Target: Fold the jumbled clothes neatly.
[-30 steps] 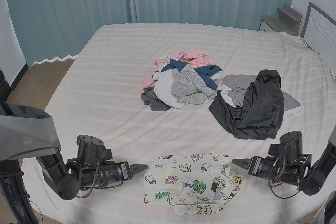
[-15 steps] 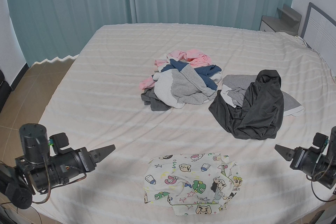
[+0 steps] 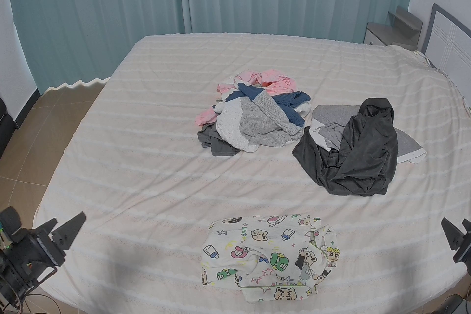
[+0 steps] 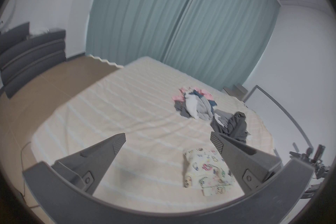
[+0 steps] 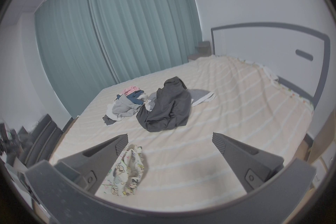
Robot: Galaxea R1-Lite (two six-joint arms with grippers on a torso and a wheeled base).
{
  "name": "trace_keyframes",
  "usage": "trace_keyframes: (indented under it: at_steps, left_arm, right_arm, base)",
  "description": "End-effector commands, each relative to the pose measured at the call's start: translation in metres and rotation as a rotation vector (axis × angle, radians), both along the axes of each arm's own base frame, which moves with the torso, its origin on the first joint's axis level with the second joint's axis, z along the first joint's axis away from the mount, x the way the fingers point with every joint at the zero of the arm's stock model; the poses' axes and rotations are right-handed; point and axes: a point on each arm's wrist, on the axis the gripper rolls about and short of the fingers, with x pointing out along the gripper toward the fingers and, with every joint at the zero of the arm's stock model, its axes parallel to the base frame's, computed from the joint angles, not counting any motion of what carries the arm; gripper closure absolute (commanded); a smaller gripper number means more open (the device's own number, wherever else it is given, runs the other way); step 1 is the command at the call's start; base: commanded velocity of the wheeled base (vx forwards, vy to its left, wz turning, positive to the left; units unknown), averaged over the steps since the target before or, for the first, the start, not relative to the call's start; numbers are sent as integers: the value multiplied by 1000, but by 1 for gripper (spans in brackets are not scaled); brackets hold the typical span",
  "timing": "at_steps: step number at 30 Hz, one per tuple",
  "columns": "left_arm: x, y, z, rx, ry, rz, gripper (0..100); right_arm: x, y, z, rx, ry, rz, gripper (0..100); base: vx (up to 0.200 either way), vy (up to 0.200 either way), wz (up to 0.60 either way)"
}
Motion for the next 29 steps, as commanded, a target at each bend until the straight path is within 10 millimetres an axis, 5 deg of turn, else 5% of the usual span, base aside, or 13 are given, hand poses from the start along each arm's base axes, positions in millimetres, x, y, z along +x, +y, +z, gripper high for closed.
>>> trace_keyframes:
  at_steps: [1,4,11,14,18,29]
  left_arm:
    - [-84,37,-4,165,-303,358,0]
    - [-104,38,-19,236,-333,461,0]
    - [-109,34,-53,274,-212,446,0]
    - [-103,27,-59,214,-278,144,0]
    - [-101,22,-59,225,-345,-55,0]
    - [-99,27,-62,372,-311,153,0]
  right_arm:
    - [-71,-4,-29,-238,-219,-90,0]
    - [-62,-4,-53,-245,-136,-77,0]
    - [-59,0,-54,-202,-208,104,0]
    - [-59,1,-54,-156,-210,141,0]
    - [-59,1,-53,-131,-216,142,0]
    - [-59,1,-53,-137,-222,139,0]
  base:
    - [0,0,0]
    - [0,0,0]
    - [0,0,0]
    - [0,0,0]
    - [0,0,0]
    - [0,0,0]
